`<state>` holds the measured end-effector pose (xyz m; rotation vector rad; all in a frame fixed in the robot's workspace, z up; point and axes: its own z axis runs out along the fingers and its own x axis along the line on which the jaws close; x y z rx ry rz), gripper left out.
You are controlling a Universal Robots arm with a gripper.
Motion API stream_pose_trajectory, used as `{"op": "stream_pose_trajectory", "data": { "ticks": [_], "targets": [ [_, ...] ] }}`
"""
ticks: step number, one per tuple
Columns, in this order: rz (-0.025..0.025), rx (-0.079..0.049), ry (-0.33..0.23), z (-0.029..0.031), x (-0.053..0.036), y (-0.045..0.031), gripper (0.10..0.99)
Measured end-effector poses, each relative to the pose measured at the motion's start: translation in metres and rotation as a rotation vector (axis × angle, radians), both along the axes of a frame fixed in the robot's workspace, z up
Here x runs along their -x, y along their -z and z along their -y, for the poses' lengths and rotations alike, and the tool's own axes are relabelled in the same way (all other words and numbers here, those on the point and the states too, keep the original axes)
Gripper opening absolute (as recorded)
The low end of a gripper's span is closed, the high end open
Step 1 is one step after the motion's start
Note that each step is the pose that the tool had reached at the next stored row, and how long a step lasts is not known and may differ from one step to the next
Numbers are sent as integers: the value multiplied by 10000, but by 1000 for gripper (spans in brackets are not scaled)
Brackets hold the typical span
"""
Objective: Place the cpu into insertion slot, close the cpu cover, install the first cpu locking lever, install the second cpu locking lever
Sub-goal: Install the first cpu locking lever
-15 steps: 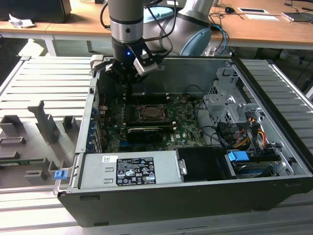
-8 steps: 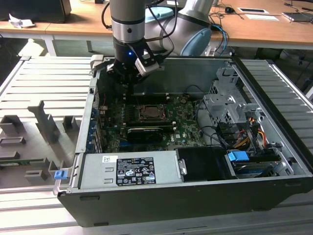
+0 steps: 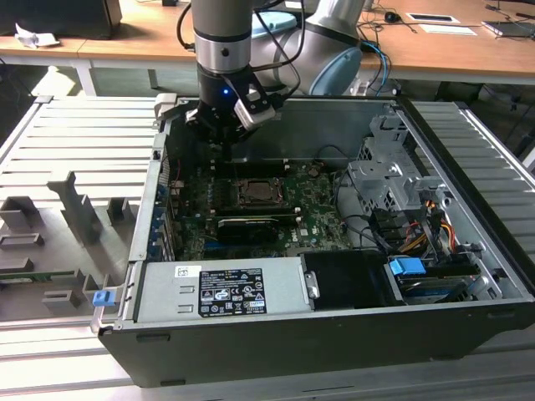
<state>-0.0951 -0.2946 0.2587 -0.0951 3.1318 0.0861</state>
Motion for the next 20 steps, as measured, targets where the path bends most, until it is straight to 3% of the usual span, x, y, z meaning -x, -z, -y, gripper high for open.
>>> {"op": "stream_pose_trajectory", "data": {
  "ticks": [20],
  "targets": [
    [0,0,2,0,-87,0,106]
  ]
}}
